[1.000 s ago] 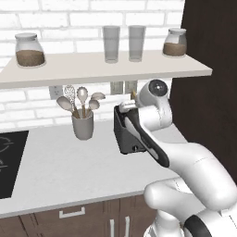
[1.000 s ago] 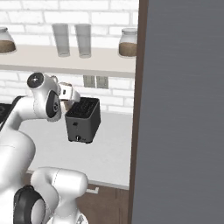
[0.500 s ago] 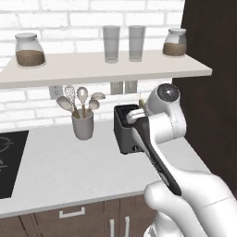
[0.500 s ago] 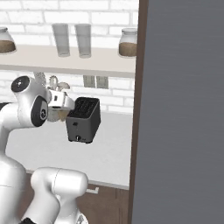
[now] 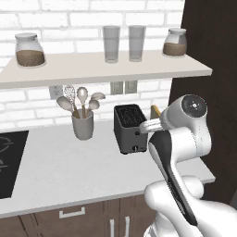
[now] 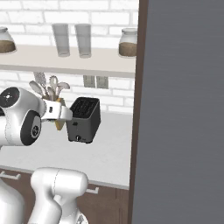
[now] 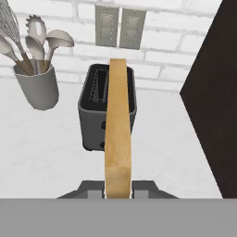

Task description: Start the toaster. Once the lever pops up, take the bread to the plate on the dining counter.

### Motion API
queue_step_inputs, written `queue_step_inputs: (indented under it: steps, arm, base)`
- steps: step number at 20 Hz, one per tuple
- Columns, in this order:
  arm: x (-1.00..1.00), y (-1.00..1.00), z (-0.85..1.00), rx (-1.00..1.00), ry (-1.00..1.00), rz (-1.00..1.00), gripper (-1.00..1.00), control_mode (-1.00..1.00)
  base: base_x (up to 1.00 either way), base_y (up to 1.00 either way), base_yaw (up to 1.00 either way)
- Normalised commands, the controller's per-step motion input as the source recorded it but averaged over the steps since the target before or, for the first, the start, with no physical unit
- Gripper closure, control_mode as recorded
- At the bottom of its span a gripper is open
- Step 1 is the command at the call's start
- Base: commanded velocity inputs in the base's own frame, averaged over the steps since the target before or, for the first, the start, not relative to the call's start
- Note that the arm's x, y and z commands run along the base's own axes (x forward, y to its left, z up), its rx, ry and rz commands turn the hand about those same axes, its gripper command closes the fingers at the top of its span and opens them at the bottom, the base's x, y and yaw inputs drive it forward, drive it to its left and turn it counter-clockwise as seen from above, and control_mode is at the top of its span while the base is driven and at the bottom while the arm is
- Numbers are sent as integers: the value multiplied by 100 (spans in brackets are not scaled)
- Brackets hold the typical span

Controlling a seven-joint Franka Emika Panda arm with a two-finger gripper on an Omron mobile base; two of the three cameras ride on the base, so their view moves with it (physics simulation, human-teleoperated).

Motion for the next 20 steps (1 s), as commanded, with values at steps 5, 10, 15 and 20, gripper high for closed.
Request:
queue_step_inputs:
  steps: [5,10,15,20]
  arm:
    - [-23,-31,64,-1,6,1,100,-100]
    - [-56,-13,1,1,-3,2,100,-100]
    - [-16,0,0,0,-2,0,100,-100]
    - [-18,0,0,0,-4,0,100,100]
  base:
    - [0,0,0]
    - [0,0,0]
    - [0,0,0]
    - [-6,0,0]
